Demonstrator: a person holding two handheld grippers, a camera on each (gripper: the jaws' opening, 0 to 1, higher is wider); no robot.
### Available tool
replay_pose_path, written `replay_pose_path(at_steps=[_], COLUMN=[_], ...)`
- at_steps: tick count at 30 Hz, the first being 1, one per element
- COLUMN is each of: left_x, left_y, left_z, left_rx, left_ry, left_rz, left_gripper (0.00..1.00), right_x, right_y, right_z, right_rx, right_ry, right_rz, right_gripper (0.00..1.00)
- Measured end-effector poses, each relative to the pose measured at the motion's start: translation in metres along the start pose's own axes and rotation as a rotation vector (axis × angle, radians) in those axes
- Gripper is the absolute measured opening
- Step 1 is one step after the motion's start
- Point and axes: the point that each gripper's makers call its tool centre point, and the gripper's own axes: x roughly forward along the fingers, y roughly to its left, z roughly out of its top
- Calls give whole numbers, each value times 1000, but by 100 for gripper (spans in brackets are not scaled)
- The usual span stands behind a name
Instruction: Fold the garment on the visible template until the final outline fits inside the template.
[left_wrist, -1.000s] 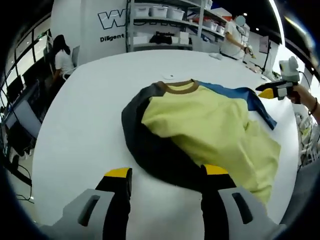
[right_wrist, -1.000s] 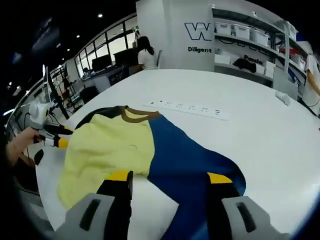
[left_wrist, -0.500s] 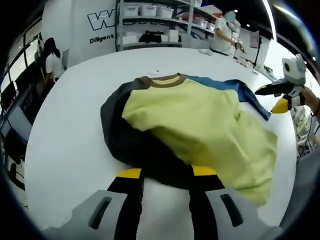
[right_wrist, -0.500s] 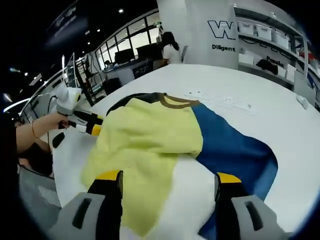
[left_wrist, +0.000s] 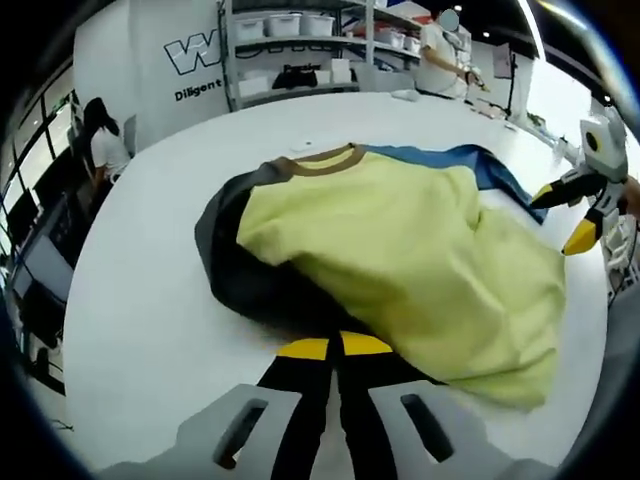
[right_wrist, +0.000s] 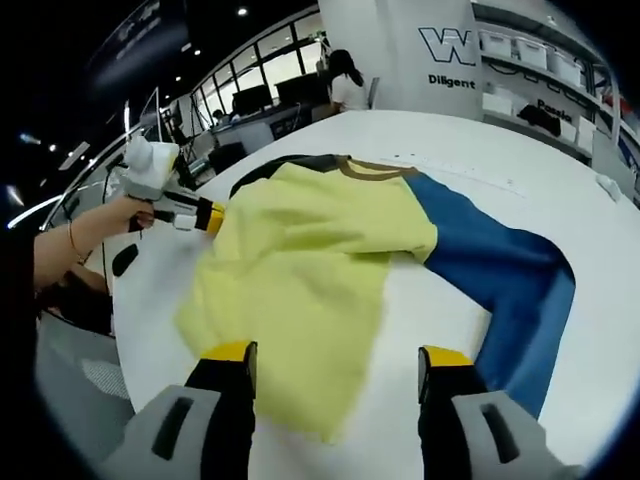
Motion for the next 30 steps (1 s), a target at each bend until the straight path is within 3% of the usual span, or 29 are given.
replay_pose_path(at_steps=[14, 20, 22, 30], left_x=[-7, -12, -15, -26], left_y=[-2, -2, 0, 15], left_z=[7, 10, 11, 10], left_rx=[-16, -15, -17, -37], left_ry=[-42, -54, -60, -66], left_rz=[-4, -11, -9, 7], left_gripper=[7, 7, 7, 7], right_x=[-3, 0, -2, -7], right_y=[7, 4, 1, 4], right_z=[-28, -43, -41, -46], right_rx=[-68, -101, -146, -164], right_ry=[53, 113, 102, 130], right_rz=[-71, -114, -142, -144], right_gripper=[36, 7, 0, 0])
